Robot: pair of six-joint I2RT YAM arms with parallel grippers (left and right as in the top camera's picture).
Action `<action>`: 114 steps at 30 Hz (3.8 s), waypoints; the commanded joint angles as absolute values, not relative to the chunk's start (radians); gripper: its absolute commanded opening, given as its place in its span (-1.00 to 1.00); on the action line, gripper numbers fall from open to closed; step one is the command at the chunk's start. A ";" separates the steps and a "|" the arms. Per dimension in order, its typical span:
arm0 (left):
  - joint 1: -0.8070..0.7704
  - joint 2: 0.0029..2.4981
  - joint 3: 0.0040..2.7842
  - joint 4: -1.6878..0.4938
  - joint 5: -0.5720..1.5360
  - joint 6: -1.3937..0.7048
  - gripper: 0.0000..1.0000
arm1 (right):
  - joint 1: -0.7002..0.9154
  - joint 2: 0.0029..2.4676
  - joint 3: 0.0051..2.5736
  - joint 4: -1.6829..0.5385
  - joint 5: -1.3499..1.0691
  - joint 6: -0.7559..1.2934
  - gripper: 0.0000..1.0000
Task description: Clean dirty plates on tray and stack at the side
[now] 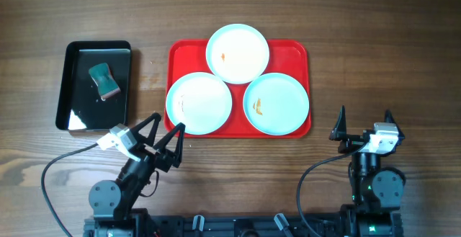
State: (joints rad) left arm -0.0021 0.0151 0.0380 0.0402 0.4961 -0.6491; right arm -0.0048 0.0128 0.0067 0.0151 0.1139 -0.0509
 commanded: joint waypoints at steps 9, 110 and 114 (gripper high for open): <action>0.083 0.797 0.781 -0.602 0.245 -0.315 1.00 | -0.007 0.011 0.005 0.021 0.130 -0.049 0.99; 0.322 1.699 1.352 -0.740 0.049 -0.263 -0.92 | 0.580 2.022 1.447 -0.676 -0.240 0.500 0.76; 0.326 1.810 1.275 -0.698 0.046 -0.263 -0.92 | 0.580 2.033 1.447 -0.657 -0.199 0.496 0.36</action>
State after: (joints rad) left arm 0.3172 1.7203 1.3296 -0.7197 0.0292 -0.2714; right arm 0.5735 2.0113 1.4425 -0.6685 -0.2493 0.5014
